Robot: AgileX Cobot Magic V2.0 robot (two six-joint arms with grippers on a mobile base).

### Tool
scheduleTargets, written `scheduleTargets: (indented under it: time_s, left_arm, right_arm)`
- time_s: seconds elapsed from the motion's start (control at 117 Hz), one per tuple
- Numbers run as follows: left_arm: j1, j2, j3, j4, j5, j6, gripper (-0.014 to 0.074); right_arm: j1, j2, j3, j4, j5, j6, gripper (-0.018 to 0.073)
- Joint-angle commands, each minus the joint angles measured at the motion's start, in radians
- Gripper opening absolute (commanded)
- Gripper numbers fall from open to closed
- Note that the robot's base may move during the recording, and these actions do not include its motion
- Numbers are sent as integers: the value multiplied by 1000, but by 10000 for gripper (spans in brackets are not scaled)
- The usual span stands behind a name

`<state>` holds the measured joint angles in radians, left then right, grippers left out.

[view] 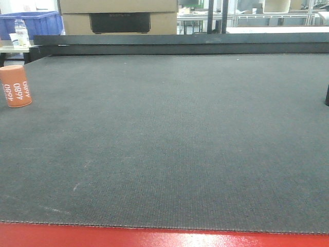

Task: Place cylindrical capacitor in blue bin on shelf
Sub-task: 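Move the right gripper toward the maroon capacitor, left toward orange cylinder, then close the right gripper around the maroon capacitor and lift it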

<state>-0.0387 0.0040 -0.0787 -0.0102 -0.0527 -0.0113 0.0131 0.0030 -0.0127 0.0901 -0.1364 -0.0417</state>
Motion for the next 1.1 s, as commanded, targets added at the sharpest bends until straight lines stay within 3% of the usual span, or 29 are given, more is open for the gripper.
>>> scheduleTargets:
  time_s: [0.0, 0.154, 0.265, 0.435, 0.581, 0.7, 0.811, 1.093]
  left_arm:
    - [-6, 26, -111, -5, 32, -4, -111]
    - [-6, 185, -353, 45, 166, -4, -95]
    - [-6, 344, -503, 71, 228, -4, 26]
    - [-11, 565, -662, 73, 229, -4, 295]
    - [-58, 671, -677, 86, 148, -2, 433]
    - [-83, 766, -677, 84, 115, -2, 538]
    - [-85, 834, -677, 67, 102, -2, 603]
    - [-85, 894, -677, 63, 35, -2, 601]
  right_arm:
    - [0, -3, -68, 20, -6, -2, -168]
    - [0, 25, -300, 22, 154, -2, -168]
    - [0, 153, -440, 20, 195, -2, -122]
    - [0, 408, -622, 20, 195, -2, 167]
    - [0, 603, -713, 16, 191, -2, 417]
    - [0, 733, -735, 14, 163, -2, 545]
    - [0, 827, -735, 14, 145, -2, 554]
    - [-2, 1134, -735, -16, 95, -2, 549]
